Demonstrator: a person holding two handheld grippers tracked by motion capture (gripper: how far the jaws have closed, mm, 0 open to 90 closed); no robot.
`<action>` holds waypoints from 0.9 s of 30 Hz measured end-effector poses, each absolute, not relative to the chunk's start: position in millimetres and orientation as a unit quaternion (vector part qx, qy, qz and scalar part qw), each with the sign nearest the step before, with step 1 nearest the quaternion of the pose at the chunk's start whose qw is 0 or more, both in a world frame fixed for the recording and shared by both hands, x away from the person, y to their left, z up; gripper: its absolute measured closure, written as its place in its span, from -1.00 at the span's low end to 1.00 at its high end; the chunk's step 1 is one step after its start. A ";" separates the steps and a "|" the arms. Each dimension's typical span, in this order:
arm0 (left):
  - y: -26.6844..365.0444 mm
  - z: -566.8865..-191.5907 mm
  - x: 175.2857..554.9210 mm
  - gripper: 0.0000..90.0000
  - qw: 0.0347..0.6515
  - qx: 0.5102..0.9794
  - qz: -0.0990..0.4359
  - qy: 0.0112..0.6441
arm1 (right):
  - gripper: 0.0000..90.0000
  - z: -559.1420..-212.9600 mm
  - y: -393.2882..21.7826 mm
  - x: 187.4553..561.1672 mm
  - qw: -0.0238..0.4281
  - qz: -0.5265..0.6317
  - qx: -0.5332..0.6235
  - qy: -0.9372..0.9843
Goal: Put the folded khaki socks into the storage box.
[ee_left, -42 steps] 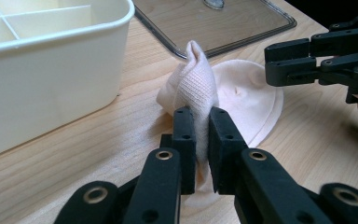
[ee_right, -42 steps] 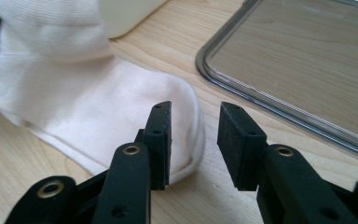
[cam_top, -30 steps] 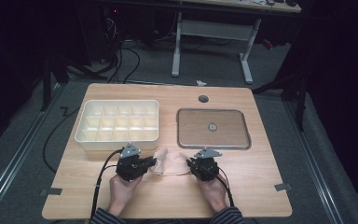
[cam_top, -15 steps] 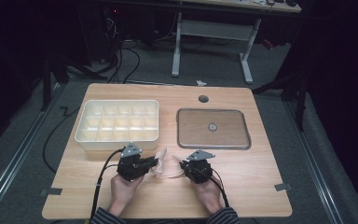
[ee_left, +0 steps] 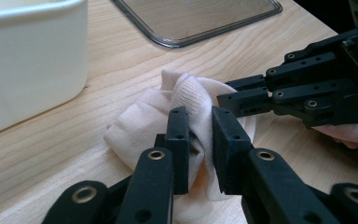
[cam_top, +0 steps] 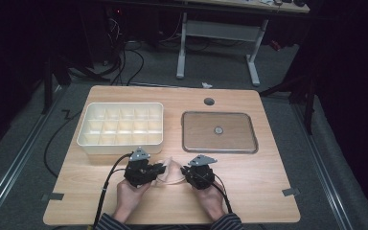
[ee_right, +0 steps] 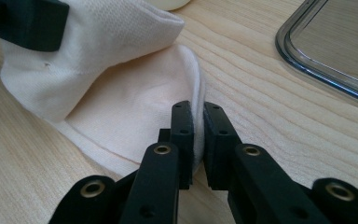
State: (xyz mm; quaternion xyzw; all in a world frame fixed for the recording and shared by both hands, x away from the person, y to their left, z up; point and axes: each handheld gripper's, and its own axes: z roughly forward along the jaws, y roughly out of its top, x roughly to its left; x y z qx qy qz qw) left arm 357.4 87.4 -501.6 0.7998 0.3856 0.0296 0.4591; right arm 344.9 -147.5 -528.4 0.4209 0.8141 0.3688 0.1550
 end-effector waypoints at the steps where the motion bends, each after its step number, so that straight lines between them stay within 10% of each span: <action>1: 86.6 -502.1 357.6 0.73 0.459 0.800 0.028 0.386 | 0.86 -528.4 -147.6 344.9 0.155 0.369 0.421 0.814; 11: 75.7 -507.3 359.1 0.81 0.457 0.803 0.030 0.381 | 0.86 -529.1 -147.2 345.2 0.155 0.370 0.422 0.813; 27: 83.9 -500.0 358.4 0.34 0.464 0.798 0.035 0.382 | 0.61 -525.3 -151.3 345.2 0.162 0.382 0.429 0.803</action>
